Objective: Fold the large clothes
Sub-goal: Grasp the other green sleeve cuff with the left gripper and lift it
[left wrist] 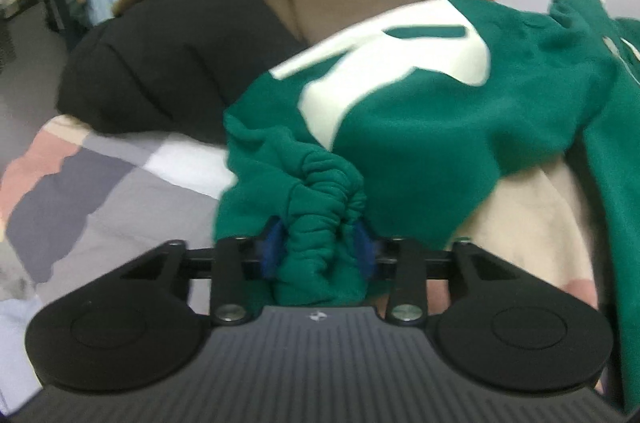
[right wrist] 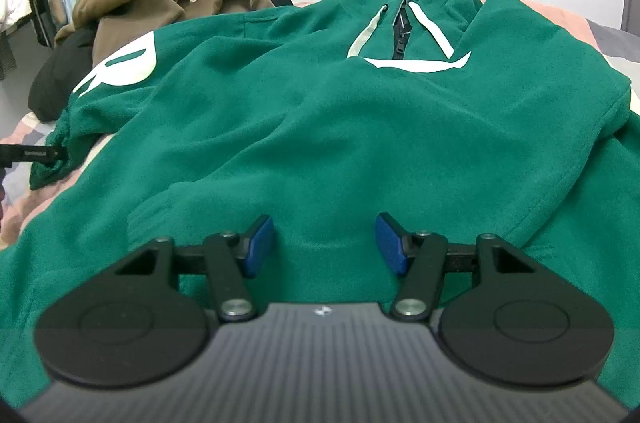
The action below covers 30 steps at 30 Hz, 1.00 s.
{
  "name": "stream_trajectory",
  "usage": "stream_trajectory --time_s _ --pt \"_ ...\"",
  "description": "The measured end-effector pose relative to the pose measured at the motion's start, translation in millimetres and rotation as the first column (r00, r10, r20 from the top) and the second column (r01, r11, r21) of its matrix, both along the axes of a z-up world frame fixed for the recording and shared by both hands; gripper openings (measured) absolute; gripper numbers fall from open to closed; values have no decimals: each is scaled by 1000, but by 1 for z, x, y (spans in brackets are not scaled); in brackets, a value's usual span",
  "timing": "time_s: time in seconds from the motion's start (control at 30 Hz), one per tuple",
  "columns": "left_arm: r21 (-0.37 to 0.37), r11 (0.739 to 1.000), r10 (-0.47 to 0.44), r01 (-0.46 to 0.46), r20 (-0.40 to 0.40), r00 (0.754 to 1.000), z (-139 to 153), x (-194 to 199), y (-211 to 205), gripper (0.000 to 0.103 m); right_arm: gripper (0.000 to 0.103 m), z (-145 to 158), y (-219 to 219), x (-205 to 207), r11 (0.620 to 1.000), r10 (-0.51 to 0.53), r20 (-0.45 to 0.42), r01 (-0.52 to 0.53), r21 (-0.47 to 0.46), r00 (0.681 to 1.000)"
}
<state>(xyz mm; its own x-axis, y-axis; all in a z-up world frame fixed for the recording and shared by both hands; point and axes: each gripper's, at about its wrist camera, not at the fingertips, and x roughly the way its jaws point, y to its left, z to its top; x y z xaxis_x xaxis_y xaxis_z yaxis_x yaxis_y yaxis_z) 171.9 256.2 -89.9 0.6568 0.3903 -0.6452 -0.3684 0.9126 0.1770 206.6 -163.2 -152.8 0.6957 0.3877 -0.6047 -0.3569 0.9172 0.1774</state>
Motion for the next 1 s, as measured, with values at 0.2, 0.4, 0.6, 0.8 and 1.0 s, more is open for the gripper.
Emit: stream_trajectory --time_s 0.2,0.4,0.6,0.8,1.0 --pt "-26 999 47 -44 119 992 58 -18 3 24 59 4 -4 3 999 -15 -28 15 30 999" --pt "30 999 -48 41 275 960 161 -23 -30 23 59 20 -21 -1 993 -47 -43 51 107 998" --pt "34 972 -227 235 421 878 250 -21 -116 23 59 35 -40 -11 986 -71 0 70 151 997" --pt "32 863 -465 504 439 769 273 -12 -240 23 59 45 -65 -21 974 -121 28 113 198 992" --pt "-90 768 -552 634 408 727 225 8 -345 23 62 37 -99 -19 939 -222 -7 215 267 975"
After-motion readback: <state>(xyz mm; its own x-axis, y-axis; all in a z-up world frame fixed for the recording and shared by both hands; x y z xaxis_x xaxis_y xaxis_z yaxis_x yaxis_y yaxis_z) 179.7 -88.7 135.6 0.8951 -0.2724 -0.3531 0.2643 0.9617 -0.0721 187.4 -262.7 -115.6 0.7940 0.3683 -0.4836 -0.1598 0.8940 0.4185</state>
